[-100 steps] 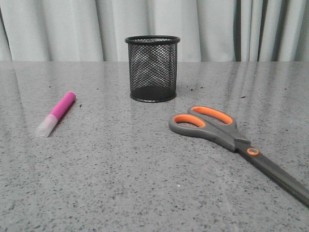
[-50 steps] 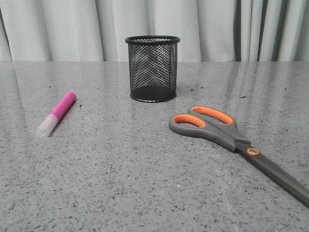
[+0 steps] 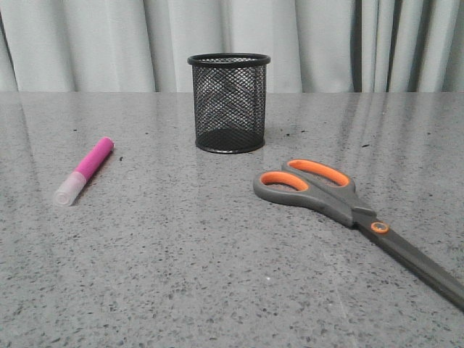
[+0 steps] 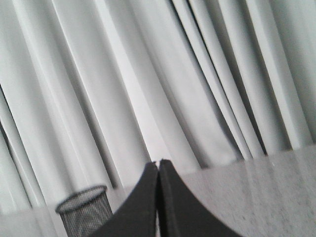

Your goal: Put pen and scissors into bin

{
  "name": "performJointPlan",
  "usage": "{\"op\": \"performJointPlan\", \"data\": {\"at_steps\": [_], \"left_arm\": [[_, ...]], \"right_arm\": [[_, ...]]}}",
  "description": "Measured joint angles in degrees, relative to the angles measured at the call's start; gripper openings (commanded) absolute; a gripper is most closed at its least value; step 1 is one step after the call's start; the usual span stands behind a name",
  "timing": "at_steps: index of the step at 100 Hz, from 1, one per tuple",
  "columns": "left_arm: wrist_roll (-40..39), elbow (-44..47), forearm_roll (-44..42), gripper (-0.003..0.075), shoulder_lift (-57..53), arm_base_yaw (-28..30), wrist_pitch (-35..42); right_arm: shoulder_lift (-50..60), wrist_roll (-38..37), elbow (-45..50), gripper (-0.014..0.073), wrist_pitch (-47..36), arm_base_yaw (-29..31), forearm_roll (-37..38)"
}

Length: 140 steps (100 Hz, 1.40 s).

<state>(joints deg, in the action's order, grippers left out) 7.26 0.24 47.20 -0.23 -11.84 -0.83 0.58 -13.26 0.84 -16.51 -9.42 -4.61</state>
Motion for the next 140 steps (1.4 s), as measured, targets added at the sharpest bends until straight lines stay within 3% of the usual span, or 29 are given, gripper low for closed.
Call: {"op": "performJointPlan", "data": {"at_steps": [13,31,38,53,63,69,76,88,98,115,140], "left_arm": [[0.00,0.00,9.35,-0.0020,0.00,0.00,2.74],[0.00,0.00,12.83,-0.0006,0.00,0.00,3.66],[0.00,0.00,12.33,0.0068,0.00,0.00,3.76],[0.00,-1.67,2.74,0.0339,0.00,0.00,3.28],[0.00,-6.00,-4.79,0.0366,0.59,0.00,0.83],[0.00,-9.25,-9.42,0.0366,3.25,0.00,-1.95],[0.00,-13.86,-14.33,0.0366,8.43,0.00,-6.01],[0.00,-24.12,-22.20,0.0366,20.43,0.00,-14.81],[0.00,-33.36,-27.37,0.0365,31.53,0.00,-22.39],[0.00,-49.50,-30.85,0.0363,50.48,0.00,-34.77],[-2.67,-69.95,-32.88,0.0355,76.08,-3.35,-51.87]], "right_arm": [[0.00,-0.12,0.00,-0.0068,-3.86,0.00,-1.19],[0.00,-0.19,0.00,-0.0064,-10.53,0.00,-2.14],[0.00,-0.19,0.00,-0.0063,-9.85,0.00,-4.59],[0.00,-0.50,-0.60,-0.0063,0.40,0.00,-8.73],[-0.29,-0.50,-2.56,-0.0063,4.31,0.00,-9.26],[-1.84,-0.50,-4.58,-0.0053,6.30,0.00,-9.26],[-4.26,-0.50,-7.12,0.0021,9.43,0.00,-9.26],[-9.07,-0.50,-11.47,0.0287,16.18,0.00,-9.15],[-12.99,-0.50,-14.53,0.0433,21.92,0.00,-9.04],[-17.39,-0.50,-17.62,0.0447,29.95,0.00,-8.82],[-17.94,-0.50,-18.01,0.0447,31.63,0.00,-8.78]]}}
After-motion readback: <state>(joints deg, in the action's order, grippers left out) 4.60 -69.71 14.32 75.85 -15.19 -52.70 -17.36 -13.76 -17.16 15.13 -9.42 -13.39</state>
